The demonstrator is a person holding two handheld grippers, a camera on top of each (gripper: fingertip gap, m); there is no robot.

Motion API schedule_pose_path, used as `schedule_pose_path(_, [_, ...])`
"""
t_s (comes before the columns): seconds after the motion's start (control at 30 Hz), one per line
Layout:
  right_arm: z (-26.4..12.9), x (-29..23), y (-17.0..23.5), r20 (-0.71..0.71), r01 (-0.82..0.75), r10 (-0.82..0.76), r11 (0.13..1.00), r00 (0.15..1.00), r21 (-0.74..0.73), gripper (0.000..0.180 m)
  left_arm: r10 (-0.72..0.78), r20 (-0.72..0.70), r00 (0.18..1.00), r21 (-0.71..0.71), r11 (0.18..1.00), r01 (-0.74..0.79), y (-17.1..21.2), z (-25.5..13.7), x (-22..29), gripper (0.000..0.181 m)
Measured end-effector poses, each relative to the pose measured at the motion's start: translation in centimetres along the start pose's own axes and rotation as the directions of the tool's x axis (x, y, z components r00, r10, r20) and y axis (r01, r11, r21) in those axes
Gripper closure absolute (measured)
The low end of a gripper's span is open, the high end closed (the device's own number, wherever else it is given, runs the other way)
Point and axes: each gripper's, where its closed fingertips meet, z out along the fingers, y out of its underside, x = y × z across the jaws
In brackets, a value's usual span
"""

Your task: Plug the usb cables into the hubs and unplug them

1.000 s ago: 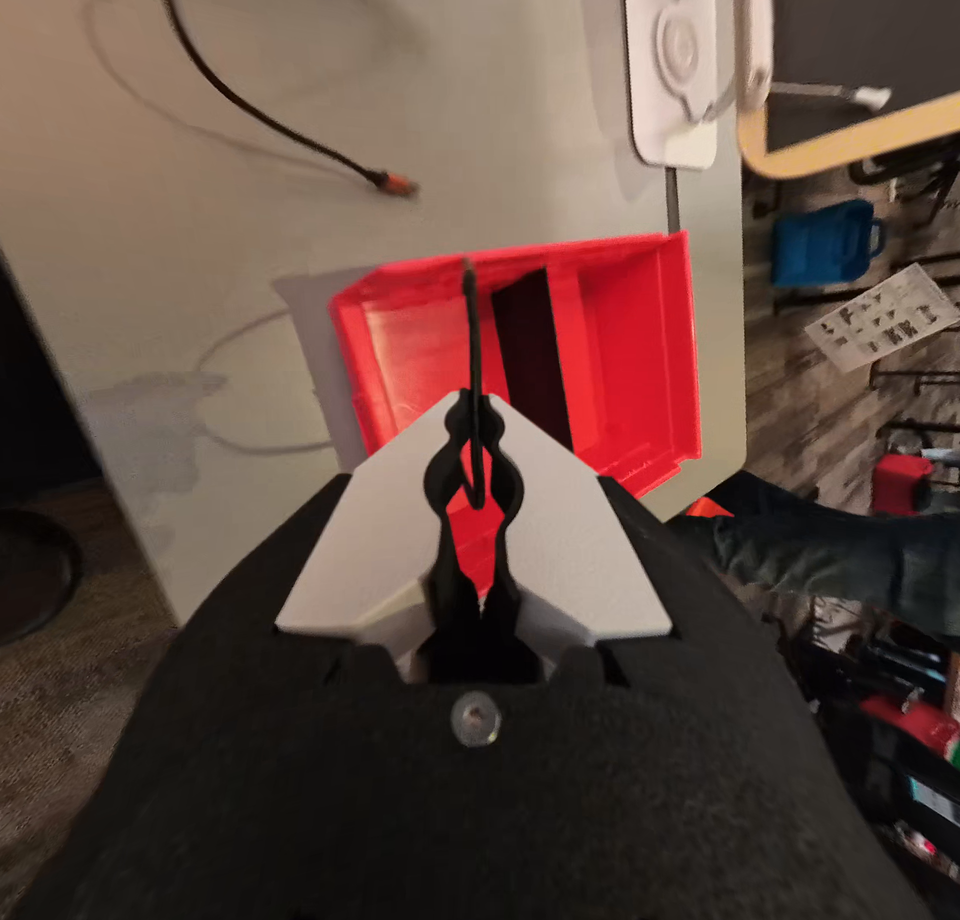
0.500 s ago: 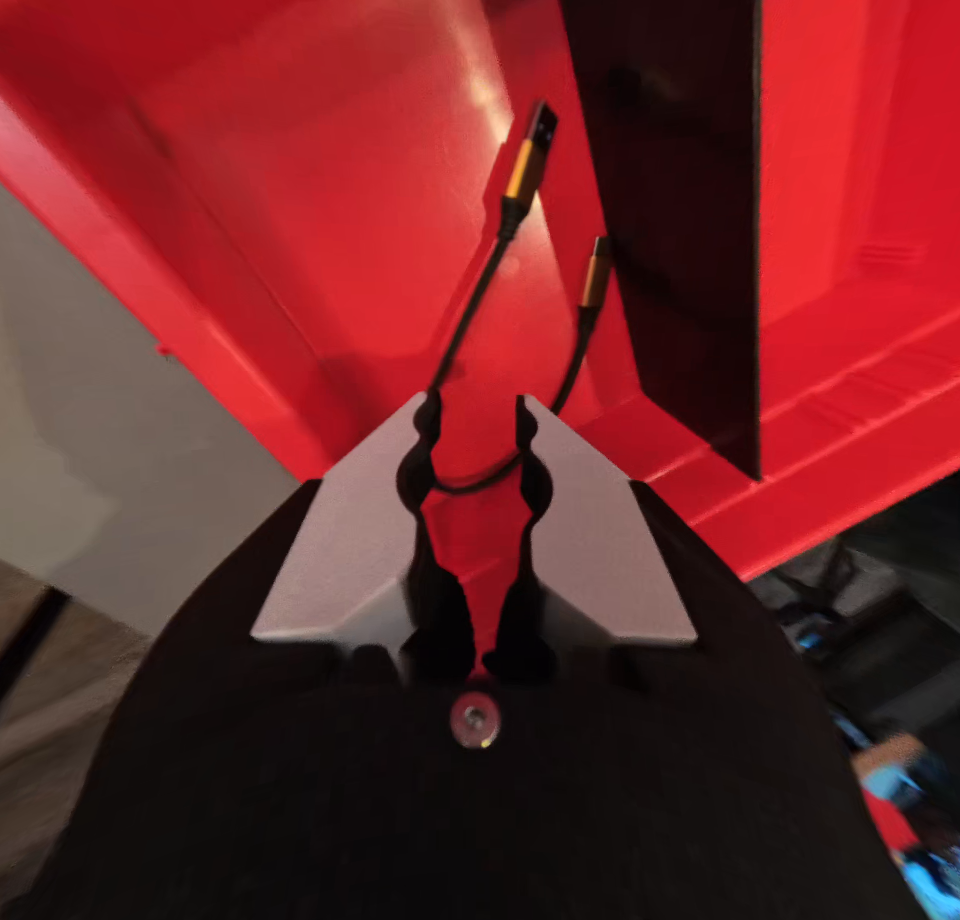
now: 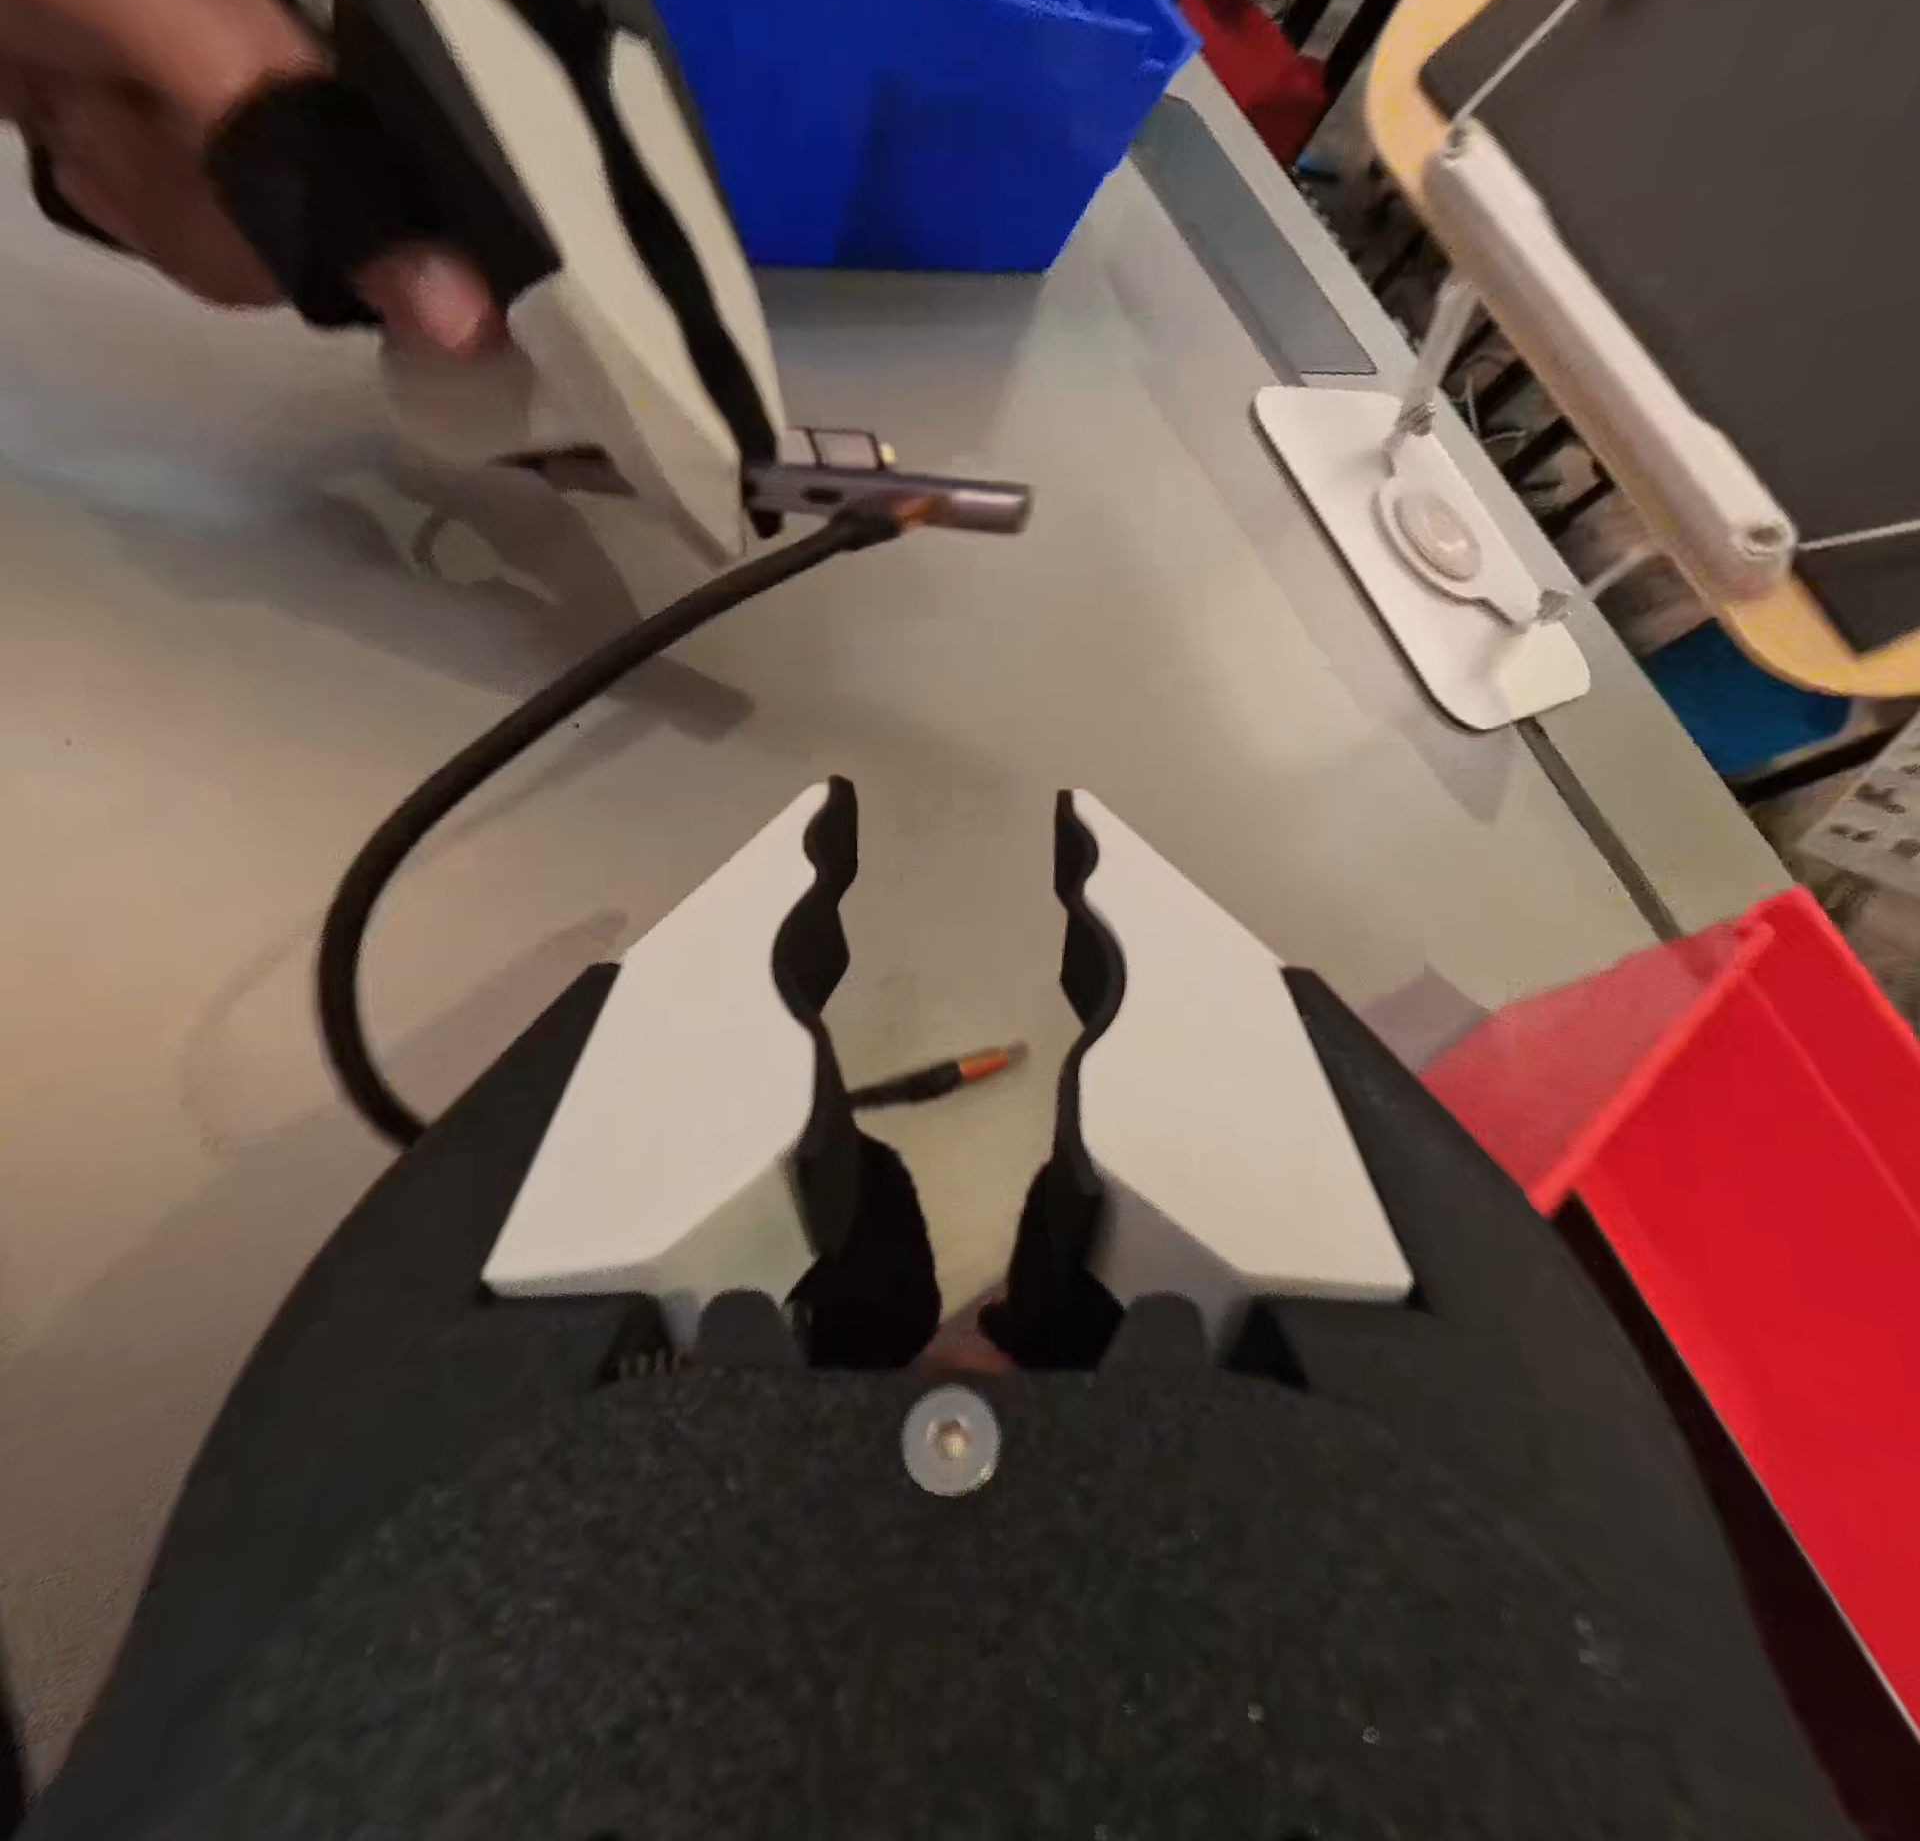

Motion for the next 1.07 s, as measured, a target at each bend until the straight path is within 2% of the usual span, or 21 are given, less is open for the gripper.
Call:
schedule_pose_path(0.07, [1.3,-0.8,0.0,-0.051,0.059,-0.058,0.998,0.997,0.013,0.142,-0.014,-0.036,0.999,-0.003,1.0,0.014,-0.1,-0.3,0.6,0.158])
schedule_pose_path(0.17, [1.7,-2.3,-2.5,-0.055,0.027,-0.018,0.988,0.998,0.151,0.146,-0.011,-0.069,0.998,-0.026,1.0,0.009,0.0,-0.5,1.2,0.158])
schedule_pose_path(0.3, [1.4,-1.9,-4.4,-0.149,0.058,-0.027,0.977,0.989,0.205,0.153,0.012,-0.067,0.998,-0.057,0.998,-0.015,0.6,-0.3,1.4,0.158])
schedule_pose_path(0.43, [2.2,-2.3,-4.0,-0.134,0.042,-0.019,0.985,0.991,0.165,0.156,0.018,-0.065,0.998,-0.069,0.997,-0.022,0.9,-0.1,1.5,0.158])
schedule_pose_path(0.5, [2.3,-2.0,-3.9,-0.163,0.047,-0.021,0.987,0.986,0.157,0.169,0.024,-0.057,0.998,-0.071,0.997,-0.028,0.9,-0.1,1.5,0.158])
schedule_pose_path(0.57, [2.4,-1.9,-3.8,-0.175,0.035,-0.01,0.99,0.985,0.14,0.169,0.024,-0.051,0.998,-0.067,0.997,-0.027,0.9,-0.1,1.4,0.158])
schedule_pose_path(0.63, [2.1,-1.6,-4.2,-0.185,-0.022,0.055,0.985,0.981,0.174,0.169,0.021,-0.068,0.997,-0.041,0.999,-0.024,0.4,-0.2,1.7,0.158])
schedule_pose_path(0.8, [1.8,-0.5,-4.3,-0.132,-0.295,0.332,0.925,0.934,0.24,0.17,0.072,-0.043,0.996,0.092,0.993,-0.068,-1.3,-0.9,1.9,0.157])
schedule_pose_path(0.9, [1.2,0.5,-4.3,-0.144,-0.334,0.385,0.898,0.912,0.287,0.17,0.077,-0.025,0.997,0.131,0.989,-0.073,-1.5,-0.8,1.9,0.154])
schedule_pose_path(0.93, [1.0,0.7,-4.3,-0.141,-0.351,0.406,0.887,0.903,0.301,0.17,0.069,-0.03,0.997,0.126,0.99,-0.064,-1.3,-0.6,1.9,0.147])
schedule_pose_path(1.0, [0.9,0.8,-4.0,-0.136,-0.378,0.433,0.873,0.891,0.307,0.17,0.024,-0.057,0.998,0.155,0.988,-0.015,-1.3,-0.3,1.9,0.14])
schedule_pose_path(1.07, [0.9,0.7,-3.7,-0.137,-0.405,0.463,0.859,0.876,0.315,0.17,-0.022,-0.092,0.995,0.225,0.973,0.043,-2.0,-0.4,2.0,0.141])
